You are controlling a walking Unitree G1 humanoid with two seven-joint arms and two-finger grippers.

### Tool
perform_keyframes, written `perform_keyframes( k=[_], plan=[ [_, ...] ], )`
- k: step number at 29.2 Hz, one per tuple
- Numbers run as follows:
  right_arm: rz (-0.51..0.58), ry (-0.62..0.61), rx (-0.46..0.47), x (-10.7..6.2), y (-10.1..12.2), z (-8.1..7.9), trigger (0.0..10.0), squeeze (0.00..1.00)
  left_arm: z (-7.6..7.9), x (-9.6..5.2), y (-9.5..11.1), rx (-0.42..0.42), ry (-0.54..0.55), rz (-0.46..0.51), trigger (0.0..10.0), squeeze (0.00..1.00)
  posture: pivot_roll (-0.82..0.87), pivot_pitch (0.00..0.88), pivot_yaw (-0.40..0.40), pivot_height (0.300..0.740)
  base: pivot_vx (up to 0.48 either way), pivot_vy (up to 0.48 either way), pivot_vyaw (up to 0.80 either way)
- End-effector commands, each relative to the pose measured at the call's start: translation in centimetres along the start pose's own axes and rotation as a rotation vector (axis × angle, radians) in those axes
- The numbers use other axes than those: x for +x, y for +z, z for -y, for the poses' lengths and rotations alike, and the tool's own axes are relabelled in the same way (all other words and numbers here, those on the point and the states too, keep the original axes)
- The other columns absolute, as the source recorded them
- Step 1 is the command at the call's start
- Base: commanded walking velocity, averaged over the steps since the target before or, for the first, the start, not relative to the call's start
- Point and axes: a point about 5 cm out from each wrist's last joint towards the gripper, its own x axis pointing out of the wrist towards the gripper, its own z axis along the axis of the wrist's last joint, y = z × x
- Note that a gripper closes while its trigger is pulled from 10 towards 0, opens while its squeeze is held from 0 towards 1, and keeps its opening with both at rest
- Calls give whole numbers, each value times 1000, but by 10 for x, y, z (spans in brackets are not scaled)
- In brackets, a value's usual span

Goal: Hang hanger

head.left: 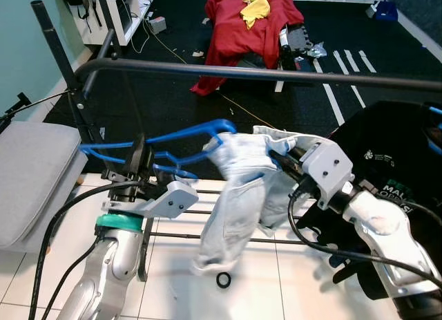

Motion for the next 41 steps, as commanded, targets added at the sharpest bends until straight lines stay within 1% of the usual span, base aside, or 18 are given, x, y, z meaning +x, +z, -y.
perform_keyframes(
  k=[1, 10, 12, 13, 15, 16, 17, 18, 20, 21, 22, 23, 25, 27, 31, 34, 37, 41],
  plan=[
    [33, 53, 2, 13, 7, -5, 0, 0, 17, -9, 9, -26, -94, 54, 10000, 0, -137, 176, 67, 740, 0, 0, 0],
    [60, 99, 9, 27, 12, -11, 0, 0, 22, -9, 10, -48, -113, 52, 10000, 0, -132, 170, 57, 740, 0, 0, 0],
    [66, 112, 56, 26, 10, -22, 0, 0, 20, -7, -16, -203, -82, -227, 10000, 0, -122, 171, 41, 740, 0, 0, 0],
    [66, 112, 56, 26, 10, -22, 0, 0, 20, -7, -16, -203, -82, -227, 10000, 0, -122, 171, 41, 740, 0, 0, 0],
    [4, 90, 142, 6, -10, -39, 0, 0, 30, -23, -42, -412, -128, -508, 10000, 0, -121, 175, 33, 740, 0, 0, 0],
    [4, 90, 142, 6, -10, -39, 0, 0, 30, -23, -42, -412, -128, -508, 10000, 0, -121, 175, 33, 740, 0, 0, 0],
    [-44, 72, 188, -6, -23, -49, 0, 0, 38, -32, -50, -530, -159, -636, 10000, 0, -121, 176, 32, 740, 0, 0, 0],
    [-44, 72, 188, -6, -23, -49, 0, 0, 38, -32, -50, -530, -159, -636, 10000, 0, -121, 176, 32, 740, 0, 0, 0],
    [-151, 22, 282, -36, -49, -75, 0, 0, 51, -49, -58, -776, -189, -840, 10000, 0, -138, 183, 45, 740, 0, 0, 0],
    [-151, 22, 282, -36, -49, -75, 0, 0, 51, -49, -58, -776, -189, -840, 10000, 0, -138, 183, 45, 740, 0, 0, 0],
    [-185, 3, 310, -46, -56, -84, 0, 0, 54, -53, -59, -852, -192, -890, 10000, 0, -138, 183, 45, 740, 0, 0, 0],
    [-185, 3, 310, -46, -56, -84, 0, 0, 54, -53, -59, -852, -192, -890, 10000, 0, -138, 183, 45, 740, 0, 0, 0],
    [-229, -91, 350, -59, -66, -91, 0, 0, 59, -53, -58, -992, -168, -939, 10000, 0, -160, 180, 64, 740, 0, 0, 0],
    [-229, -91, 350, -59, -66, -91, 0, 0, 59, -53, -58, -992, -168, -939, 10000, 0, -160, 180, 64, 740, 0, 0, 0],
    [-245, -180, 363, -61, -71, -88, 0, 0, 65, -45, -52, -1141, -158, -975, 10000, 0, -166, 176, 68, 740, 0, 0, 0],
    [-255, -185, 371, -63, -73, -94, 0, 0, 73, -17, -23, -1367, -331, -869, 10000, 0, -164, 172, 65, 740, 0, 0, 0],
    [-255, -177, 373, -62, -73, -96, 0, 0, 75, -10, -17, -1388, -370, -833, 10000, 0, -165, 172, 63, 740, 0, 0, 0],
    [-222, -156, 363, -56, -66, -100, 0, 0, 73, 18, -17, -1382, -274, -840, 10000, 0, -176, 171, 74, 740, 0, 0, 0]
  ],
)
